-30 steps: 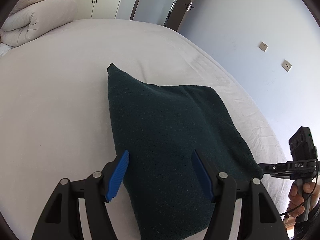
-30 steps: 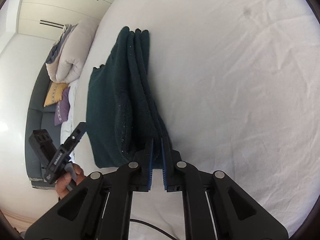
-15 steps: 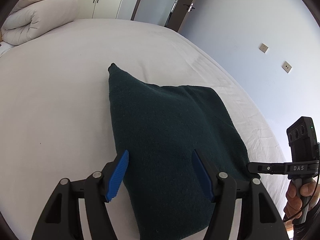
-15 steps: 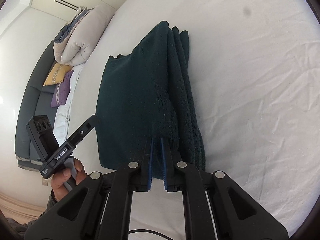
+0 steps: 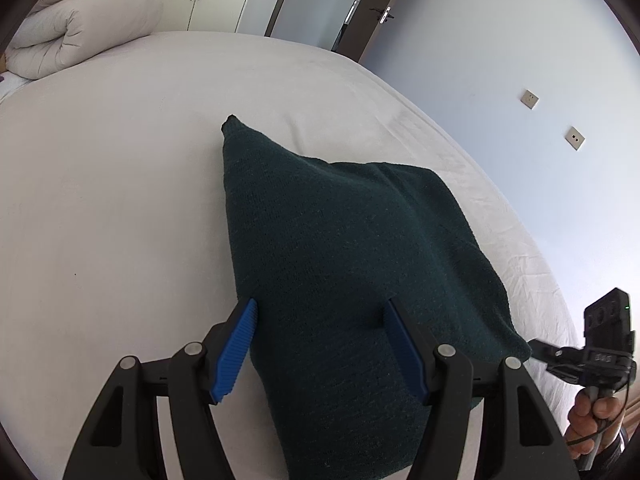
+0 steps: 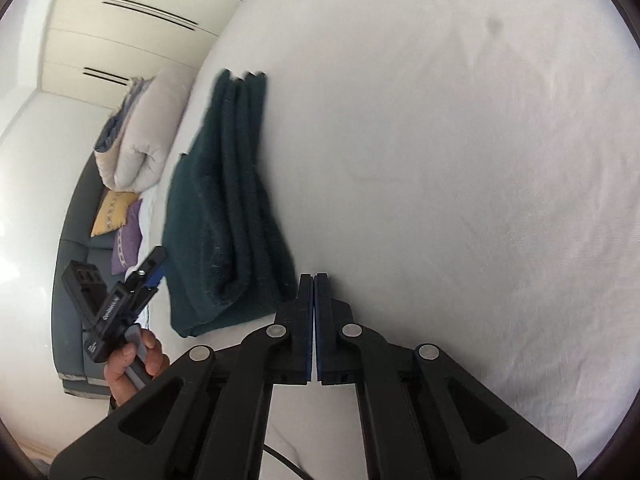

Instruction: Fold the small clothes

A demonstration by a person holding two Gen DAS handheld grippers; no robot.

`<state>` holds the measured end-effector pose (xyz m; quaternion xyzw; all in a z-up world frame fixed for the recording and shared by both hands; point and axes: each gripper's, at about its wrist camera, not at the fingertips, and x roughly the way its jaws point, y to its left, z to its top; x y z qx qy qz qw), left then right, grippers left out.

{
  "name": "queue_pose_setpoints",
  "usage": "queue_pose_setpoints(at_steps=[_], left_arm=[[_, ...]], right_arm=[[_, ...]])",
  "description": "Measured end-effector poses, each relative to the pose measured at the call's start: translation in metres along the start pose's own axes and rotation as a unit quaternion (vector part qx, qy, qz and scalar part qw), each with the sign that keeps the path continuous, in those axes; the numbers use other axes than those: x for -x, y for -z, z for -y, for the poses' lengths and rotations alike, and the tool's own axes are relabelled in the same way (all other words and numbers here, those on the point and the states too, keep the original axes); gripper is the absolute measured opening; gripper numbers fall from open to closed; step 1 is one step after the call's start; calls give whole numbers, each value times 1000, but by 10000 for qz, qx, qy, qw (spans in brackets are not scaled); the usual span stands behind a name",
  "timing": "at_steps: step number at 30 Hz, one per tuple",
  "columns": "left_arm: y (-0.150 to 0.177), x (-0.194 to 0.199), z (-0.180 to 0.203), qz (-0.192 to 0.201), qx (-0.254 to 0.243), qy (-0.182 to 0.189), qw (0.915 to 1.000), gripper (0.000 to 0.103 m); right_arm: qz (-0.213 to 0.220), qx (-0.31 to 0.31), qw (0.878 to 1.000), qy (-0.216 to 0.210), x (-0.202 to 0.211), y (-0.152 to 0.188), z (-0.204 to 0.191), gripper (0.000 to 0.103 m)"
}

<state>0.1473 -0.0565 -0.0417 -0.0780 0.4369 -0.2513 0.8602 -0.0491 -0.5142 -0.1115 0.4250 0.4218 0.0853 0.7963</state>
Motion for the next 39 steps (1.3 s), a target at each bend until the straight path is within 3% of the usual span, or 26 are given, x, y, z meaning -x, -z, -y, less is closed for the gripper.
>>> queue_pose_setpoints(at_steps=[2,3,5,6,7,9,15,18,22,24,30,34,39], left_arm=[[-1,1,0,19,42,6,10000,67],[-2,1,1,33,52,0,10000,67],[-2,2,2,47,57,-3,10000,67],[-1,2,3,51,63,2,10000,67],[-1,2,3,53,68,10,10000,67],[-1,2,3,49,55,3,10000,67],[0,3,4,64,71,6,10000,67],[1,5,5,64,66,9,10000,67],[0,8,5,48,58,46,10000,67],[-1,10,6,66,65,81,9999,67],[-1,8,13,54,-76,99,9999,67],[-2,10,11,73,-2,130,9999,66],[-27,33,19,605,-67,383,9974,66]], right_arm=[[377,290,9974,-538,21,-1,-23,1],[522,551,9965,-340,27,-3,-38,6],[512,1204,9914,-47,26,-9,-67,29],[393,1383,9896,-2,19,-13,-76,58],[319,1458,9888,66,12,-16,-84,66],[207,1591,9870,65,-4,-26,-95,66],[-23,2012,9776,621,-52,-46,-110,63],[-137,2093,9748,765,-74,-51,-111,48],[-278,1866,9762,1069,-98,-59,-95,13],[-268,1697,9800,1000,-99,-61,-90,9],[-40,1006,9916,815,-87,-48,-62,7],[-30,635,9973,361,-98,-48,-35,6],[163,1031,9936,431,-91,-50,-64,9]])
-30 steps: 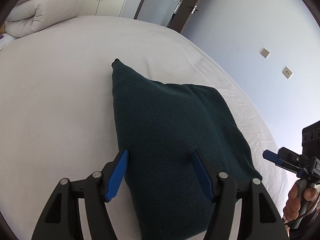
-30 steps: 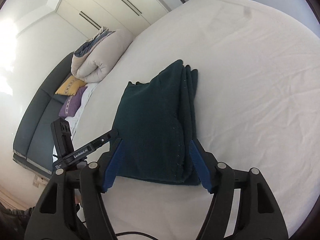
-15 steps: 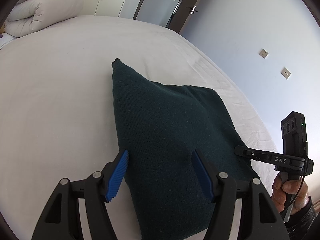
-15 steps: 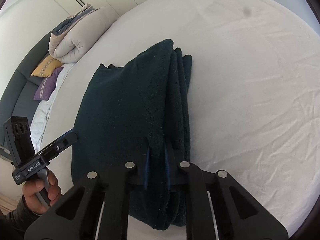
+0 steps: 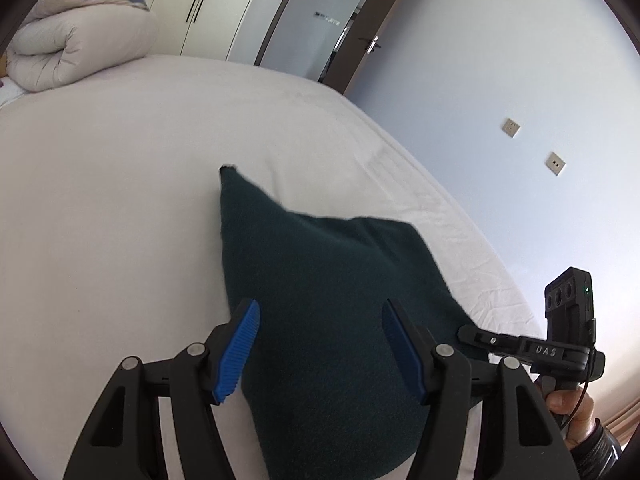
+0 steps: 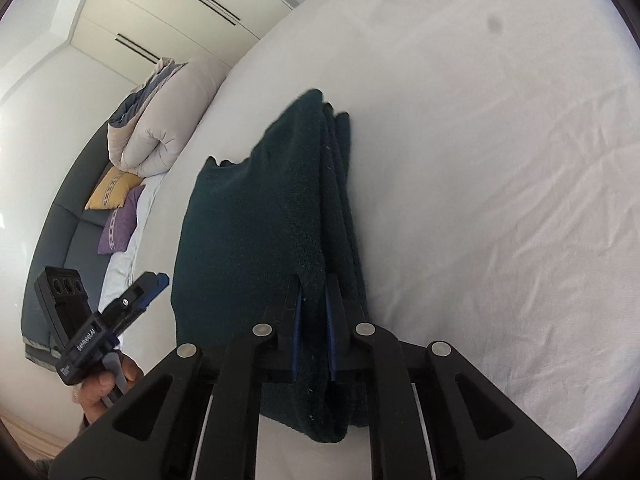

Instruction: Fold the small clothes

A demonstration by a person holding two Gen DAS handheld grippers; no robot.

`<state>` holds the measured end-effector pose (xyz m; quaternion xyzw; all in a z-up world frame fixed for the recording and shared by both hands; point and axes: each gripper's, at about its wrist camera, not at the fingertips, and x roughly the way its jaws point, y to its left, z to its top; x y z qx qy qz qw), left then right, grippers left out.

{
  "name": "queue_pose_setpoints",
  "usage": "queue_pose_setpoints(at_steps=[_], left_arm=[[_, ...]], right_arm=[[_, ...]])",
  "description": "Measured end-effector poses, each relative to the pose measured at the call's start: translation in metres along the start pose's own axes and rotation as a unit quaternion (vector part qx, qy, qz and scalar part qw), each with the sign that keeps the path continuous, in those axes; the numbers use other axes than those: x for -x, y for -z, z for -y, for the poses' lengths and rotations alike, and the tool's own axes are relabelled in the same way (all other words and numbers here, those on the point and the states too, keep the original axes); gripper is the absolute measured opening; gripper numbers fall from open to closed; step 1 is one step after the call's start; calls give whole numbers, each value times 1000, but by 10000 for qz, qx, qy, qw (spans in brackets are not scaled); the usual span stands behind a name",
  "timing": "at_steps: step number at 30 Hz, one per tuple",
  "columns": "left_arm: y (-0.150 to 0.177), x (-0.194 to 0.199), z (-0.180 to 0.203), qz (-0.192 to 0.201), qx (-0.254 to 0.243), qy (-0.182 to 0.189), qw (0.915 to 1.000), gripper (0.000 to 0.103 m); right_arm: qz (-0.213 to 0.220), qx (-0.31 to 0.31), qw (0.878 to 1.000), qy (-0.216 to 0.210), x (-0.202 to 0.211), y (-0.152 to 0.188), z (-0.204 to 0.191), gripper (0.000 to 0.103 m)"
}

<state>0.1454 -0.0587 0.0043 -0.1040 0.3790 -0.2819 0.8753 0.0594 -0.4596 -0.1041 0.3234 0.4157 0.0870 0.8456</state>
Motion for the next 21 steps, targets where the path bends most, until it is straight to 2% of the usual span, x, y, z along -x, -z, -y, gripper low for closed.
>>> queue_pose_setpoints(at_steps=[2,3,4,5,6,8,9,11,12,13,16,17,18,19,20,21], left_arm=[[-13,-14,5,-142,-64,361,9992,60],[-19,-24,1,-286,58,695,9972,47],[-23,-35,-7,-445,313,1073,9927,41],[-25,-51,-20,-671,711,1438,9848,40],[-24,-66,-32,-873,1082,1608,9772,31],[-16,-90,-61,-1055,1659,1647,9666,9],[-12,-98,-73,-1103,1891,1723,9604,3],[-3,-107,-91,-1079,2354,2108,9426,5],[-2,-109,-95,-1081,2441,2218,9378,5],[-1,-111,-95,-1090,2453,2251,9366,5],[0,-106,-88,-1090,2279,2168,9429,5],[1,-101,-87,-1098,2303,2176,9421,3],[2,-94,-84,-1061,2300,2240,9411,9],[3,-84,-79,-978,2220,2369,9407,35],[4,-75,-75,-880,2167,2490,9398,48],[6,-66,-71,-755,2141,2581,9391,67]], right_arm=[[-86,254,9996,116,-5,-2,-13,9],[-182,269,9992,220,-13,-3,-13,9],[-236,223,9992,238,-14,-4,-11,10],[-258,144,9994,185,-18,-5,-7,10],[-280,19,9996,85,-22,-6,0,10],[-317,-239,9991,-129,-24,-13,17,9],[-317,-319,9988,-203,-26,-14,22,8],[-317,-335,9985,-296,-31,-15,27,8],[-326,-324,9984,-331,-35,-16,29,8],[-322,-329,9983,-357,-38,-16,30,8],[-267,-344,9983,-390,-43,-14,36,8],[-249,-365,9982,-409,-43,-13,37,8],[-239,-401,9980,-426,-42,-11,37,9],[-242,-443,9978,-424,-37,-10,37,12],[-241,-469,9976,-439,-35,-10,32,13],[-228,-439,9977,-468,-33,-12,28,13]])
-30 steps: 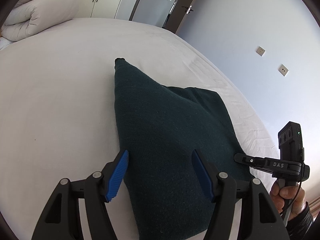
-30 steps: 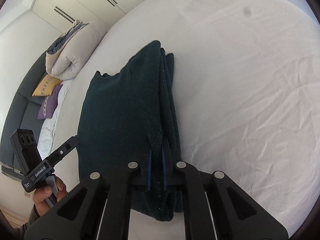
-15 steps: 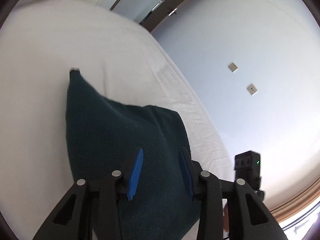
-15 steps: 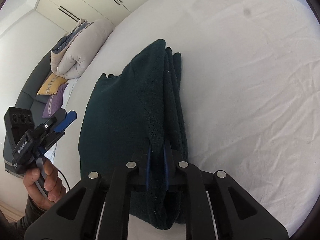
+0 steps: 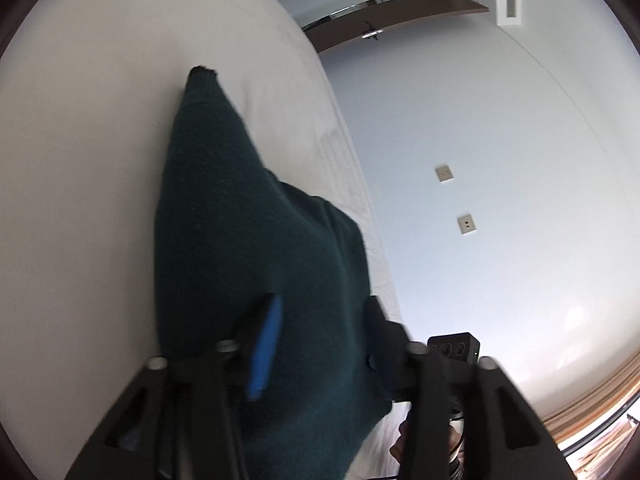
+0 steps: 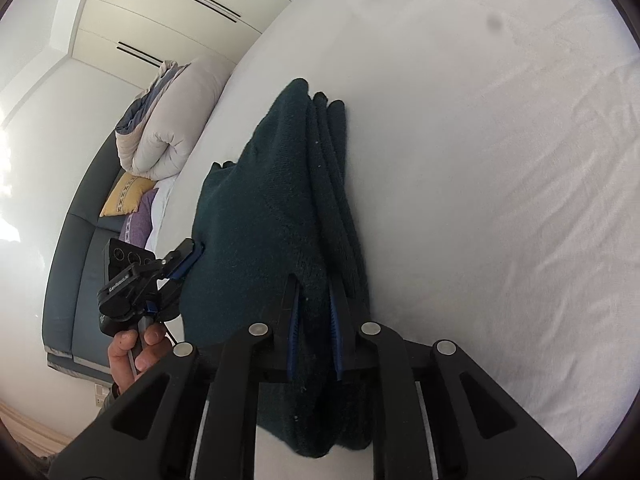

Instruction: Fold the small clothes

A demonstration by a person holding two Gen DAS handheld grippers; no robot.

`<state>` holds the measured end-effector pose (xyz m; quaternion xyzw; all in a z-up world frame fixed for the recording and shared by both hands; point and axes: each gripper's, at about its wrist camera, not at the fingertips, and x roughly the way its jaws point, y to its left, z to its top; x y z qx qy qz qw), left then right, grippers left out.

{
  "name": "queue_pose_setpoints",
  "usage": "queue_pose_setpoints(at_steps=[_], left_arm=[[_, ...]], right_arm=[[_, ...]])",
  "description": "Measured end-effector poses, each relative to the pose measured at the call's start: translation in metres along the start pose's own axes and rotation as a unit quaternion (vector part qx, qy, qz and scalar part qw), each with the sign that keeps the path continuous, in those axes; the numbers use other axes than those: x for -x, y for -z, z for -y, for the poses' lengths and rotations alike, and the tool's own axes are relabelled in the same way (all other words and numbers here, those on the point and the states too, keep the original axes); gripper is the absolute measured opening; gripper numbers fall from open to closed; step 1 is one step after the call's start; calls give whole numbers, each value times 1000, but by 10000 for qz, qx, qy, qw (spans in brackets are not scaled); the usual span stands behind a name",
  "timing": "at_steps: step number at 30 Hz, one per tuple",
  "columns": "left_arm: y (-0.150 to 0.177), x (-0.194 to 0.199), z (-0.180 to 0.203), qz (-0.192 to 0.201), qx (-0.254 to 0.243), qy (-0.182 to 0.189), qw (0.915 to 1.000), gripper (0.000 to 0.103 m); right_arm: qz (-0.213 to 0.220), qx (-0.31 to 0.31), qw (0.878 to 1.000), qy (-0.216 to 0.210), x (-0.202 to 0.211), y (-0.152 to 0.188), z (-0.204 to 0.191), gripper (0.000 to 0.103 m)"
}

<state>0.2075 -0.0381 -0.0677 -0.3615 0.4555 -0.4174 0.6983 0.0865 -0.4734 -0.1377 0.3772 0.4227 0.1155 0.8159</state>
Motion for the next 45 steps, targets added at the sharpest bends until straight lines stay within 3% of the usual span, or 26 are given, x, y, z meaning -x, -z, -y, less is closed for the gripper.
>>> queue_pose_setpoints(at_steps=[1,2,5,7,15,19,21,23,24,26,28,31,35,38,41,45], left_arm=[[4,4,5,75,-60,54,9999,78],[9,6,10,115,-135,47,9998,80],[15,4,10,53,-183,-65,9998,77],[18,7,8,-7,-101,19,9999,75],[61,16,11,-569,-325,-58,9978,70],[88,14,19,-885,-714,-315,9930,70],[90,18,16,-880,-599,-367,9936,69],[87,22,14,-874,-513,-334,9943,68],[85,24,15,-885,-520,-356,9941,68],[84,34,18,-914,-623,-492,9926,70],[79,43,20,-887,-753,-628,9912,76],[62,58,19,-526,-781,-790,9924,90],[30,40,20,-322,-693,-861,9933,92],[11,8,14,-411,-493,-1021,9927,92],[1,-19,7,-510,-386,-1242,9902,91],[-4,-47,-8,-657,-20,-1397,9880,71]], right_arm=[[31,59,10000,-70,4,3,-5,13],[60,91,9998,-166,6,5,-8,13],[-83,139,9996,-236,2,15,-13,22],[-196,68,9997,-139,-5,18,-7,22],[-49,-224,9985,-490,-5,28,15,22],[-76,-210,9986,-470,1,32,18,22],[-80,-176,9990,-413,7,34,17,22],[-83,-213,9997,-107,20,38,23,26],[-89,-301,9995,-24,24,39,28,34],[42,-470,9989,19,38,40,37,34],[255,-405,9988,48,54,37,36,47],[448,-381,9982,-118,62,20,29,55],[351,-248,9986,-301,34,-15,10,57],[4,-279,9983,-520,-1,-45,-3,56],[-345,-490,9973,-430,-42,-67,-3,57],[-471,-646,9961,-365,-76,-86,3,56]])
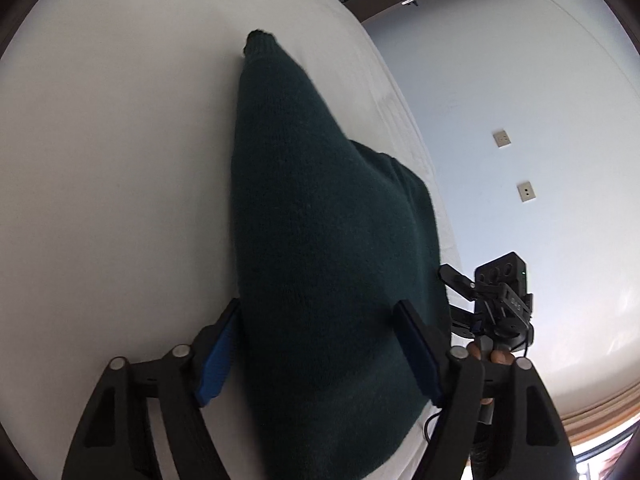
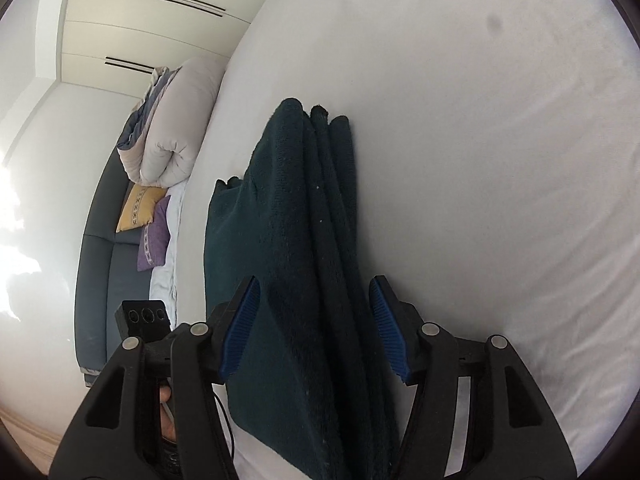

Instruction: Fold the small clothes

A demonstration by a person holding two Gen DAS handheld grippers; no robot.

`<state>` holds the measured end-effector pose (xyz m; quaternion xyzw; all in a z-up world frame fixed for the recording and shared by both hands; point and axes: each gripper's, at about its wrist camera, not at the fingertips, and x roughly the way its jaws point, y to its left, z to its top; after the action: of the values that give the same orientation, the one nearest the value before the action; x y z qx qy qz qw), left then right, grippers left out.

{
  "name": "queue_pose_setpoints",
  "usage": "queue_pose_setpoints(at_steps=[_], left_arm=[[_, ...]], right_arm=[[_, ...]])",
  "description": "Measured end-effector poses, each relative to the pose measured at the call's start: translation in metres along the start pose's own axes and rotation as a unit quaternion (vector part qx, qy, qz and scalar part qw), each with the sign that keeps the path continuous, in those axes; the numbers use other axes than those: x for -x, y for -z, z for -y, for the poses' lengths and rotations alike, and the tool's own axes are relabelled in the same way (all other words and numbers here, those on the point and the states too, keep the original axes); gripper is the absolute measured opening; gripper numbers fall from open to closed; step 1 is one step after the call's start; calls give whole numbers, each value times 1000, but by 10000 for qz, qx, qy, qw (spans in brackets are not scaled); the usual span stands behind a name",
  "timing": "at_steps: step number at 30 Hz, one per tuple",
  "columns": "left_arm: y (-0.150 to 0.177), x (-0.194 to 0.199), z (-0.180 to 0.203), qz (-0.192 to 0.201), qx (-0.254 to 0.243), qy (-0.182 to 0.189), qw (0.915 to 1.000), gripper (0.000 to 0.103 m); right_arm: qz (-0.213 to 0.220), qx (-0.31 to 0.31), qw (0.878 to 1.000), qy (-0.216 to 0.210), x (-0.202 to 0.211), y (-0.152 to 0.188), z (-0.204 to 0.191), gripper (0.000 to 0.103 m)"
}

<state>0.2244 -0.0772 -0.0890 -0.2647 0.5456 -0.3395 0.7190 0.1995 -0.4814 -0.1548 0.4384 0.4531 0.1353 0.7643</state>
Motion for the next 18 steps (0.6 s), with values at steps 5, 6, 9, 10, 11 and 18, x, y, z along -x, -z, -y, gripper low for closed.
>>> queue_pose_setpoints(at_steps=[5,6,9,10,11,18], left_arm=[[-8,-4,-2,-56,134,-159,9998,57],[-6,-1,-3,-63,101,-216,9997,52],[-3,6,2,-59,14,-362,9993,45],[-2,9,6,-48,-17,-384,9992,43],[-1,14,8,-35,-35,-375,9993,43],[6,71,3,204,-67,-563,9982,41]], right_arm=[[-229,259,9986,412,-30,-11,-15,38],[-267,293,9978,538,-39,-13,-18,35],[-205,538,9939,937,-50,-16,-36,26],[-152,635,9921,1075,-51,-14,-45,24],[-100,711,9903,1189,-51,-12,-53,24],[35,1221,9862,1113,-40,19,-113,22]])
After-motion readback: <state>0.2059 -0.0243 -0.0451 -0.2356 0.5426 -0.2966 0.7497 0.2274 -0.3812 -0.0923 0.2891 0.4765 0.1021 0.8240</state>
